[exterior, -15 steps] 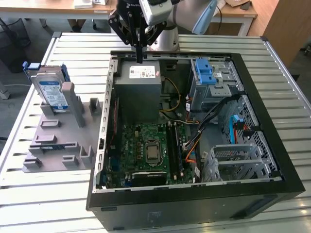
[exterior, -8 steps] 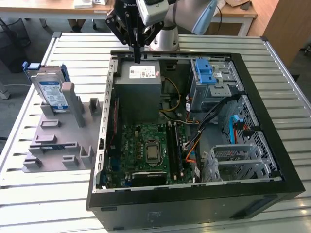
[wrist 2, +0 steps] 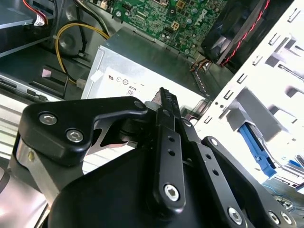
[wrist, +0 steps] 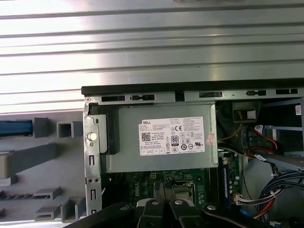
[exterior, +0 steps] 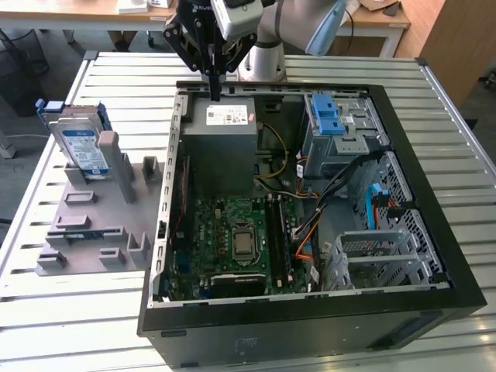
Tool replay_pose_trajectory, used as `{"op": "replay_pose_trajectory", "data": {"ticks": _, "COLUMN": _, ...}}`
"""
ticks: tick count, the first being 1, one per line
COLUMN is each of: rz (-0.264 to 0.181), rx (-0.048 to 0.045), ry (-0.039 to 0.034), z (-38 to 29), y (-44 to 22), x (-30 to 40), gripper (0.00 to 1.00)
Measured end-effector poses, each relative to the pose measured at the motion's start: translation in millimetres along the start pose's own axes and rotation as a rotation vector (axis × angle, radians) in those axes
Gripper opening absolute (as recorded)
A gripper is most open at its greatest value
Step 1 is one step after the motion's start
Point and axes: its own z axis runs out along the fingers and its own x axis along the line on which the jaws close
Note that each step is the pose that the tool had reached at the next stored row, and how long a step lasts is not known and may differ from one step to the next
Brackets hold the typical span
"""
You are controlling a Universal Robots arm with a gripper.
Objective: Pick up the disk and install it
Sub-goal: 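Reach for the disk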
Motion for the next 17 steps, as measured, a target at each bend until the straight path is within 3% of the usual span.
{"op": "replay_pose_trajectory", "data": {"ticks": 3, "rz": 0.0, "rx": 0.0068, "ry": -0.0006, "z": 0.0, "y": -0.1, "x": 0.3, "gripper": 0.11}}
{"op": "replay_pose_trajectory", "data": {"ticks": 11, "rz": 0.0, "rx": 0.0071, "ry": 0.0001, "z": -0.2, "y": -0.1, "x": 8.4, "gripper": 0.11}}
{"op": "replay_pose_trajectory", "data": {"ticks": 12, "rz": 0.0, "rx": 0.0072, "ry": 0.0028, "z": -0.1, "y": -0.1, "x": 8.4, "gripper": 0.11}}
{"op": "replay_pose_trajectory", "data": {"ticks": 14, "rz": 0.0, "rx": 0.0081, "ry": 0.0149, "z": 0.0, "y": -0.1, "x": 8.5, "gripper": 0.11}}
{"op": "replay_pose_trajectory", "data": {"ticks": 17, "rz": 0.001, "rx": 0.0088, "ry": 0.0191, "z": -0.2, "y": -0.2, "x": 10.5, "gripper": 0.11}}
